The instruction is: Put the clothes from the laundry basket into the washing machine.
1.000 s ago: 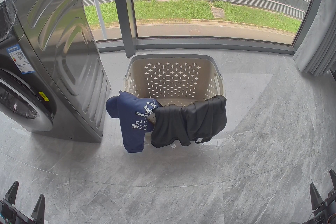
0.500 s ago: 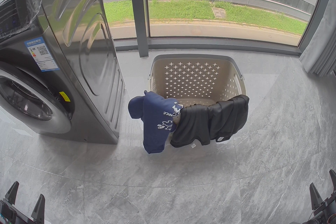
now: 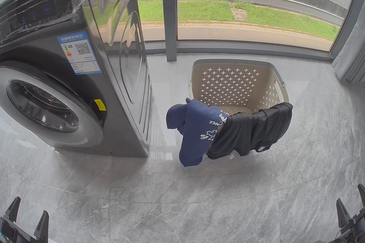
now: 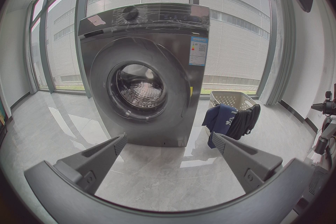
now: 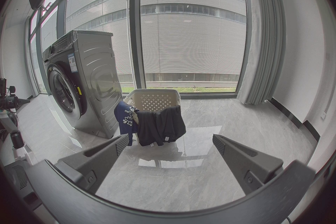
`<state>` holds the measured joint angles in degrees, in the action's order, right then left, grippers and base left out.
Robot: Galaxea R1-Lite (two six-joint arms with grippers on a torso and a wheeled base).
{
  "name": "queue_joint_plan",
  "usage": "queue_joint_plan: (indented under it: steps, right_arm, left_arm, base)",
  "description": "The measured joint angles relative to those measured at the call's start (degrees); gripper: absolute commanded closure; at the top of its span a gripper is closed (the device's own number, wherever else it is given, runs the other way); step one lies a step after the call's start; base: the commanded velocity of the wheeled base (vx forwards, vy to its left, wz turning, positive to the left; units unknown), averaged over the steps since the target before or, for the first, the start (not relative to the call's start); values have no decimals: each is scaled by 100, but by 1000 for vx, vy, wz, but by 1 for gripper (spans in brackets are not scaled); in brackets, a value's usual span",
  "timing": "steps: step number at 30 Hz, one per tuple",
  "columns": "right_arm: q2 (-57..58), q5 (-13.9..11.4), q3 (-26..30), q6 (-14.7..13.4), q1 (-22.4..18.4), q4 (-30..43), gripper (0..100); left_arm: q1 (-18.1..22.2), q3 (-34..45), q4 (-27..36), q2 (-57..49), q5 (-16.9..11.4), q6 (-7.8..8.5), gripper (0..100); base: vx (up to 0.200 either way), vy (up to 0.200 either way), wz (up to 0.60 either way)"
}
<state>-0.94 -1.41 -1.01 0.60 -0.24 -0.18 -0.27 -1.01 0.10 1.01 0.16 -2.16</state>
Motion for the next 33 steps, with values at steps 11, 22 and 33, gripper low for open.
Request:
queue_joint_plan:
  steps: [11,22,33]
  right_arm:
    - [0,0,0,0,0,2,0]
    - [0,-4,0,0,0,9,0]
    - [0,-4,0,0,-2,5,0]
  left_arm:
    - [0,0,-5,0,-2,-5,0]
    - [0,0,-5,0,0,-18,0]
    - [0,0,0,2,0,-20,0]
  base:
    - [0,200,0]
    - [0,127,0]
    - [0,0,0]
